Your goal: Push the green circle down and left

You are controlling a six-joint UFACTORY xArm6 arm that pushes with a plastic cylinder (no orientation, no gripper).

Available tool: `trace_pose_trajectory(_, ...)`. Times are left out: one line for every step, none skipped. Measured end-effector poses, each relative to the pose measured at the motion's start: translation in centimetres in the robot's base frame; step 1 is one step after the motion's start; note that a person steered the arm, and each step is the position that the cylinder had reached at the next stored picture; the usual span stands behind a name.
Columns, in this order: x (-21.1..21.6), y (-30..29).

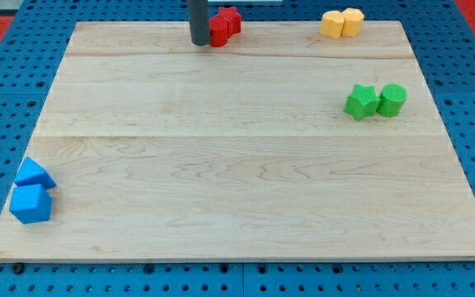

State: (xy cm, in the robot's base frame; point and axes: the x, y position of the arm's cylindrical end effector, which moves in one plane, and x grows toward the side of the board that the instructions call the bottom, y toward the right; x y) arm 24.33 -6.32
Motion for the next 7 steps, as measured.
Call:
trace_pose_trajectory(1.7,0.0)
trace_pose_trajectory(5.0,2.1)
trace_pose_trajectory(6.1,8.6)
trace_pose_trajectory(6.5,15.2)
trace_pose_trajectory(7.2,22.7)
trace_pose_trajectory(10.4,29.1)
trace_pose_trajectory(14.5,31.0)
